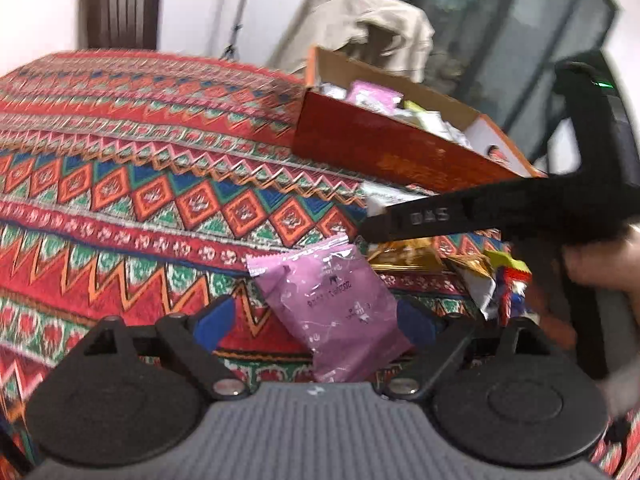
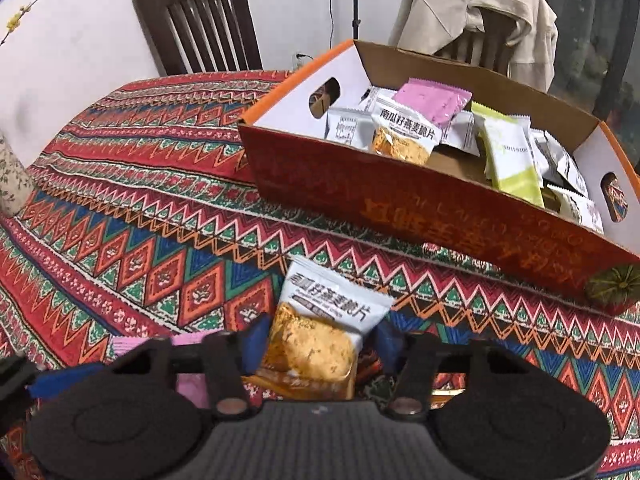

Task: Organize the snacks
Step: 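Grasp a pink packet with the left tool while the right grasps a biscuit packet, then carry the pink packet and biscuit packet into the cardboard box with both tools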

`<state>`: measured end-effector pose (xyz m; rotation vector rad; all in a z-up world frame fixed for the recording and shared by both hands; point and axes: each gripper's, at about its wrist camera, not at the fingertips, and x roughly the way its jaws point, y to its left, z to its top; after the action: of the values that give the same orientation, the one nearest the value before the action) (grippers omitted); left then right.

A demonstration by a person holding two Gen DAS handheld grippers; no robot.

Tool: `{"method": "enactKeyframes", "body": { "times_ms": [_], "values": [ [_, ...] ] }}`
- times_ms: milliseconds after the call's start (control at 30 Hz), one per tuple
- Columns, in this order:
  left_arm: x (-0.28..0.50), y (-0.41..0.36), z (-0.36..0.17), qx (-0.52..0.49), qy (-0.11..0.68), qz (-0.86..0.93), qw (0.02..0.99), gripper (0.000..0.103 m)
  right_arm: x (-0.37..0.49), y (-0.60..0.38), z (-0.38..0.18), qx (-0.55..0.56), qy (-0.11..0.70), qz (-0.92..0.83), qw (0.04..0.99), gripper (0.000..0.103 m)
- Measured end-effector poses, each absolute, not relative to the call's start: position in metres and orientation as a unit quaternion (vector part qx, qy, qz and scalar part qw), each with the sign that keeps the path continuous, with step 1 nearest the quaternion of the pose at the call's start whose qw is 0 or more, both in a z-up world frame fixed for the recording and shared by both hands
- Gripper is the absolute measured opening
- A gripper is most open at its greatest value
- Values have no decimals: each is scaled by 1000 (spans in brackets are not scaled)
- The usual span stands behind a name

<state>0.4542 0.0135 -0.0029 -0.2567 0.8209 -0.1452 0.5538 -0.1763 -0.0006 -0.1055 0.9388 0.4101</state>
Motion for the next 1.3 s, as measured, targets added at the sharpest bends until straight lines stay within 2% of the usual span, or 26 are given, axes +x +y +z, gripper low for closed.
{"method": "enactKeyframes", "body": {
  "times_ms": [100, 200, 233, 300, 367, 567, 800, 900, 1133, 1300],
  "values": [
    [460, -2, -2, -148, 408, -58, 899, 96, 548, -185, 9, -32, 430, 209, 878, 45],
    [464, -28, -3, -121, 403, -35, 906, 96, 541, -198, 25, -9, 407, 218, 887, 45],
    [464, -36, -5, -102, 395, -26, 913, 93, 537, -204, 32, -3, 398, 220, 891, 45],
    [460, -46, -8, -61, 377, -10, 924, 64, 529, -219, 43, 6, 375, 223, 900, 45],
    [453, -47, -9, -51, 367, -23, 928, 62, 519, -237, 54, 10, 360, 223, 906, 45],
    [420, -40, -2, 4, 347, -37, 937, 62, 473, -299, 72, 23, 326, 231, 917, 46],
    [341, -26, 43, 29, 295, -57, 953, 62, 381, -353, 79, -21, 286, 253, 924, 46],
    [335, -29, 54, 40, 287, -61, 955, 62, 357, -368, 76, -23, 289, 256, 922, 46],
    [383, -43, 86, 37, 268, -95, 958, 62, 365, -379, 87, -18, 270, 259, 927, 46],
    [473, -67, 119, 51, 260, -128, 956, 63, 436, -380, 110, 7, 265, 246, 932, 46]
  ]
}}
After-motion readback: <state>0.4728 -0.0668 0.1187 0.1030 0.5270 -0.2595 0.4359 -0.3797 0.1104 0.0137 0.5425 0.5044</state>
